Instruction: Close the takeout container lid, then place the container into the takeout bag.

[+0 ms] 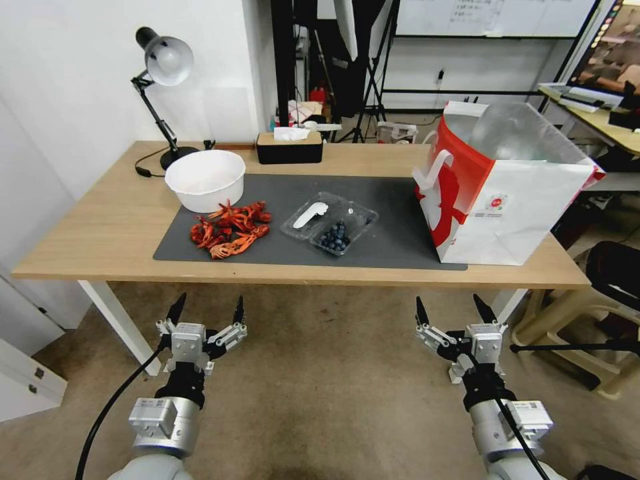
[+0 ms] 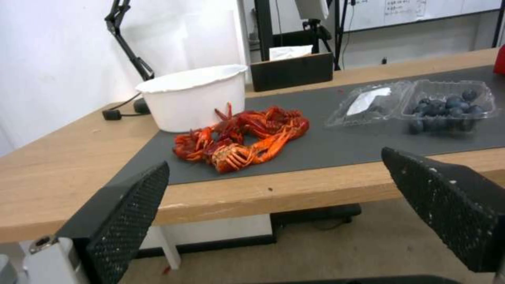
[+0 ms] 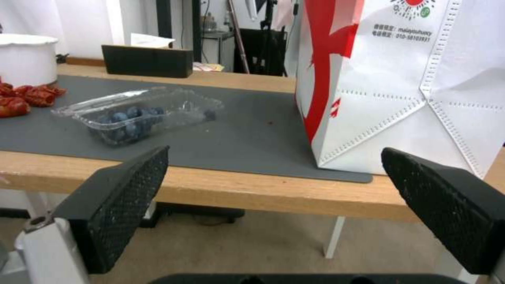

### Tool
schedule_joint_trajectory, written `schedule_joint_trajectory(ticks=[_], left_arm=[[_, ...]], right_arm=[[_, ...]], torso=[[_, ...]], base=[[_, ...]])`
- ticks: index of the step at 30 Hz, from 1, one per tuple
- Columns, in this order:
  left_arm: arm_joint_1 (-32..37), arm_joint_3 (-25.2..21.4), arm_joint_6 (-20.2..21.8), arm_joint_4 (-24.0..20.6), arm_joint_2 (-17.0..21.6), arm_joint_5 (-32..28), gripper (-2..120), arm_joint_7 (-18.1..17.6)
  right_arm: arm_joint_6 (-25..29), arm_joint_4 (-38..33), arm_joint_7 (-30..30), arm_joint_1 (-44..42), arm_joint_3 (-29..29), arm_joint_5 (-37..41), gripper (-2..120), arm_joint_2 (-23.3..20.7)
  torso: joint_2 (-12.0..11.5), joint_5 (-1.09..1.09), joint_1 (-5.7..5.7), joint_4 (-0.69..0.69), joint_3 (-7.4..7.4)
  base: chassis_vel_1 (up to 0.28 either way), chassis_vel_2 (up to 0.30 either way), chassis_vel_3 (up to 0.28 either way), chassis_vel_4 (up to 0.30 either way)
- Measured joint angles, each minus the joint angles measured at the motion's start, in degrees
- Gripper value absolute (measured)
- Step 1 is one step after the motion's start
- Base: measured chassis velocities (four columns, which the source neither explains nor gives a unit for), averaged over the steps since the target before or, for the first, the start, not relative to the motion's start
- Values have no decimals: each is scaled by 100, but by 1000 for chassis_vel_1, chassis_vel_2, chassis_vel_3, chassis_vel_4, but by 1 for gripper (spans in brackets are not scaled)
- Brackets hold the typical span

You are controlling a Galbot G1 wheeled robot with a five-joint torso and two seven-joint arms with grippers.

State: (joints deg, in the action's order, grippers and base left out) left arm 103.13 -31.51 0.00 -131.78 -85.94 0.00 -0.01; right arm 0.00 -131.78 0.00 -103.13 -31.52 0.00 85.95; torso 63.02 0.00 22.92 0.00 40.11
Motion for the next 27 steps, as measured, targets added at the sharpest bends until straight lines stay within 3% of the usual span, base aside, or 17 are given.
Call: schedule_joint_trajectory(ticks=[17, 19, 20, 22, 23, 25, 27], left_arm=[[1, 31, 8, -4, 12, -37, 100, -43], [15, 284, 99, -124, 111, -319, 100, -395], [15, 284, 99, -124, 111, -319, 100, -395], [44, 694, 258, -324, 272, -778, 100, -976], [44, 694, 258, -324, 272, -778, 100, -976], [66, 1023, 383, -487, 401, -1148, 100, -1440], [83, 1147, 334, -536, 452, -1297, 100, -1573]], right_arm=[[-110, -48, -171, -44, -33, 146, 100, -20], [-541, -242, -778, -220, -163, 636, 100, -105], [-541, -242, -778, -220, -163, 636, 100, -105], [-709, -325, -1018, -248, -244, 904, 100, -123], [-709, -325, -1018, -248, -244, 904, 100, -123], [-722, -365, -1041, -204, -281, 1000, 100, -119], [-727, -374, -1041, -185, -293, 1020, 100, -123]], torso=[[0, 1, 0, 0, 0], [0, -1, 0, 0, 0], [0, -1, 0, 0, 0], [0, 1, -1, -1, 0], [0, 1, -1, -1, 0], [0, -1, 0, 0, 0], [0, 1, 0, 0, 0]], base=[[0, 0, 0, 0], [0, 0, 0, 0], [0, 0, 0, 0], [0, 0, 0, 0], [0, 0, 0, 0], [0, 0, 0, 0], [0, 0, 0, 0]])
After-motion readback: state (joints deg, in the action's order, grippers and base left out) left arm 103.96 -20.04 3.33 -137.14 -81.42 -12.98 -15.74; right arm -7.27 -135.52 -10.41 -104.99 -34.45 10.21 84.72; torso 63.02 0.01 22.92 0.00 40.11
